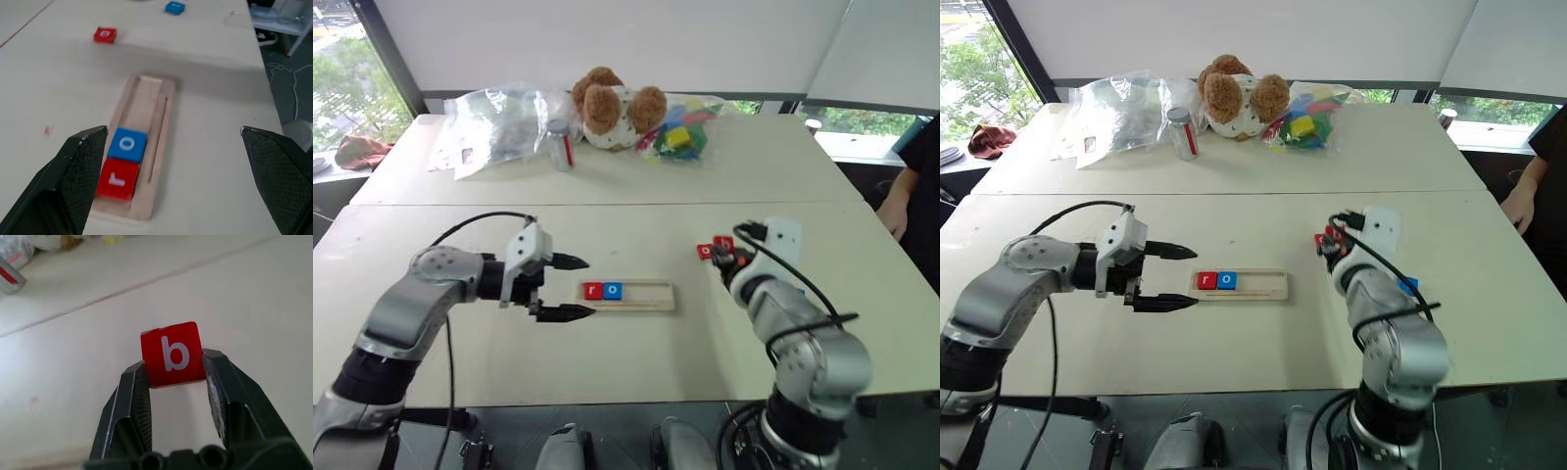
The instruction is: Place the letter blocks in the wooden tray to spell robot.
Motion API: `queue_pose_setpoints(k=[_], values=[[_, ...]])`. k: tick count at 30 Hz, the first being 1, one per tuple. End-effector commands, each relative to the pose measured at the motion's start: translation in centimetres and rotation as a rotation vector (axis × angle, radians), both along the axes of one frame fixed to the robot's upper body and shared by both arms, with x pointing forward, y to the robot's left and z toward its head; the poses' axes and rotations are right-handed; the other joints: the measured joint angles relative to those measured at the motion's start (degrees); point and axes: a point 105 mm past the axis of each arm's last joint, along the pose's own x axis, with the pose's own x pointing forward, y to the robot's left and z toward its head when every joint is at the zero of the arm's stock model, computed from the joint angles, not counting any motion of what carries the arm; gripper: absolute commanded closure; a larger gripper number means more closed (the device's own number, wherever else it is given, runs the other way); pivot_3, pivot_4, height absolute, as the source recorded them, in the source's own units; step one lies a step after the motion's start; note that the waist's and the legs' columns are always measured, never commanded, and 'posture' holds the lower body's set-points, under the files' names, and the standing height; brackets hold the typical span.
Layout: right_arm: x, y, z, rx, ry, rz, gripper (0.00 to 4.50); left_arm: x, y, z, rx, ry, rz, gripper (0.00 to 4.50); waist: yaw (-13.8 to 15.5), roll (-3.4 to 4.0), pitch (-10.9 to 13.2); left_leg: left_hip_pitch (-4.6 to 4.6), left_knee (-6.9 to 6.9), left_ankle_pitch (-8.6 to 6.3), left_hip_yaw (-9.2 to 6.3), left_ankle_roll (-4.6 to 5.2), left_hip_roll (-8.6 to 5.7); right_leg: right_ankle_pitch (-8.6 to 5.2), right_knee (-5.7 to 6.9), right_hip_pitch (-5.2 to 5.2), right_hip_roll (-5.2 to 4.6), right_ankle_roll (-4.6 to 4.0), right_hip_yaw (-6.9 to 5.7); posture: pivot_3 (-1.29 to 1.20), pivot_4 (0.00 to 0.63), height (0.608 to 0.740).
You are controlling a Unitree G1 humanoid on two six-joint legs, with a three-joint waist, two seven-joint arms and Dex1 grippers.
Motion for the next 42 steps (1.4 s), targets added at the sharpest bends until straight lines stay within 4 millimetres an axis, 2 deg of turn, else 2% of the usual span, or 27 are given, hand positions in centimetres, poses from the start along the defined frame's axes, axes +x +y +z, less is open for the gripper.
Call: queue_pose_setpoints(k=[1, 7, 9, 14, 18, 20, 22, 23, 24, 26, 27, 30, 32, 36, 39, 42], values=[[-1.7, -0.6, -1.3, -0.045, 0.065, -0.059, 3.38, 0.3, -1.0, 0.3, 0.012, -0.031, -0.072, 0.0, -0.3, 0.01, 0.01, 0.0, 0.04, 0.0, 0.04, 0.01, -0.06, 0.0, -0.01, 0.0, 0.0, 0.0, 0.01, 0.0, 0.15, 0.74], [-1.2, -1.5, -3.4, -0.036, 0.115, -0.099, 3.38, 0.9, -1.9, -0.7, 0.025, -0.023, -0.102, 0.0, -0.56, 0.01, 0.01, 0.1, 0.01, 0.0, 0.01, 0.02, -0.06, 0.0, 0.03, 0.0, 0.21, 0.01, 0.11, 0.0, 0.15, 0.74], [-1.0, -1.4, -4.0, -0.014, 0.124, -0.094, 2.32, 0.9, -2.0, -1.0, 0.021, -0.017, -0.101, 0.0, -0.42, 0.01, 0.01, 0.07, -0.03, 0.0, -0.02, 0.02, -0.04, -0.01, 0.0, -0.02, 0.25, 0.01, 0.11, 0.0, 0.15, 0.74], [-1.1, -1.4, -4.7, -0.009, 0.136, -0.084, 0.02, 0.7, -2.2, -1.2, 0.008, -0.004, -0.094, 0.0, -0.35, -0.01, -0.01, 0.04, -0.02, -0.01, -0.01, 0.02, -0.02, -0.02, -0.04, 0.0, 0.19, 0.02, 0.12, 0.0, 0.15, 0.74], [-0.7, -2.5, -2.6, -0.054, 0.052, -0.114, 0.02, 0.8, -1.8, -1.4, 0.013, -0.005, -0.079, 0.0, -0.18, -0.01, 0.0, 0.04, 0.05, -0.01, -0.01, 0.03, -0.03, -0.01, -0.03, 0.04, 0.11, 0.03, 0.11, 0.0, 0.15, 0.74], [-0.3, -2.7, 0.1, -0.121, -0.054, -0.078, 0.02, 1.0, -1.4, -1.3, 0.015, -0.01, -0.068, 0.0, -0.22, 0.02, 0.01, 0.04, 0.05, -0.01, -0.01, 0.03, -0.05, -0.01, -0.03, 0.04, 0.1, 0.03, 0.11, 0.0, 0.15, 0.74], [0.1, -2.4, 2.7, -0.151, -0.156, 0.004, 0.02, 1.1, -1.1, -0.6, -0.005, -0.006, -0.066, 0.0, -0.22, 0.06, 0.04, 0.03, 0.04, -0.01, 0.0, 0.03, -0.07, -0.01, -0.03, 0.03, 0.1, 0.03, 0.11, 0.0, 0.15, 0.74], [0.2, -2.2, 3.4, -0.154, -0.182, 0.05, 0.02, 1.0, -1.1, -0.3, -0.014, -0.001, -0.07, 0.0, -0.23, 0.06, 0.04, 0.04, 0.03, -0.01, -0.01, 0.03, -0.07, -0.01, -0.03, 0.02, 0.11, 0.03, 0.11, 0.0, 0.15, 0.74], [0.4, -1.6, 3.8, -0.154, -0.199, 0.17, 0.02, 0.7, -1.0, -0.1, -0.015, 0.006, -0.085, 0.0, -0.31, 0.05, 0.03, 0.04, 0.03, -0.01, -0.02, 0.04, -0.05, -0.01, -0.03, 0.02, 0.16, 0.03, 0.11, 0.0, 0.15, 0.74], [0.4, -0.7, 3.7, -0.172, -0.192, 0.404, 0.02, 0.1, -1.0, -0.1, -0.001, 0.017, -0.116, 0.0, -0.29, 0.04, 0.03, 0.06, -0.02, -0.02, -0.04, 0.05, -0.04, -0.01, -0.05, 0.03, 0.2, 0.03, 0.11, 0.0, 0.15, 0.74], [0.3, -0.6, 3.8, -0.24, -0.208, 0.538, 0.02, -0.1, -1.0, -0.2, 0.005, 0.021, -0.128, 0.0, -0.27, 0.05, 0.05, 0.05, -0.02, -0.03, -0.08, 0.07, -0.04, -0.01, -0.08, 0.04, 0.22, 0.03, 0.1, 0.0, 0.15, 0.74], [-0.2, -1.7, 2.4, -0.374, -0.171, 0.825, 0.02, -0.7, -1.1, -0.5, 0.021, 0.027, -0.151, 0.0, -0.05, 0.03, 0.07, 0.03, -0.03, -0.07, -0.08, 0.14, -0.09, -0.03, -0.17, 0.1, 0.19, 0.06, 0.11, 0.0, 0.15, 0.74], [0.0, -3.7, 1.3, -0.375, -0.123, 0.91, 0.02, -1.1, -1.2, -0.5, 0.022, 0.026, -0.154, 0.0, -0.07, -0.03, 0.08, 0.1, 0.0, -0.12, -0.08, 0.23, -0.13, -0.07, -0.22, 0.25, 0.14, 0.13, 0.11, 0.0, 0.15, 0.74], [0.4, -6.2, -0.4, -0.378, -0.075, 1.002, 0.02, -1.2, -1.0, -0.5, 0.025, 0.026, -0.132, 0.0, -0.1, -0.04, 0.1, 0.14, 0.08, -0.13, -0.05, 0.25, -0.12, -0.06, -0.17, 0.27, 0.14, 0.14, 0.11, 0.0, 0.15, 0.74], [0.3, -7.0, -2.1, -0.353, -0.008, 1.078, 0.02, -1.1, -0.9, -0.5, 0.021, 0.03, -0.102, 0.0, -0.18, -0.02, 0.1, 0.16, 0.07, -0.13, -0.04, 0.25, -0.09, -0.06, -0.15, 0.27, 0.16, 0.14, 0.13, 0.0, 0.15, 0.74], [0.8, -7.3, -2.8, -0.353, -0.002, 1.102, 0.02, -1.1, -0.8, -0.7, 0.015, 0.039, -0.079, 0.0, -0.09, 0.0, 0.11, 0.17, 0.06, -0.13, -0.05, 0.24, -0.04, -0.06, -0.14, 0.26, 0.18, 0.14, 0.13, 0.0, 0.15, 0.74]])
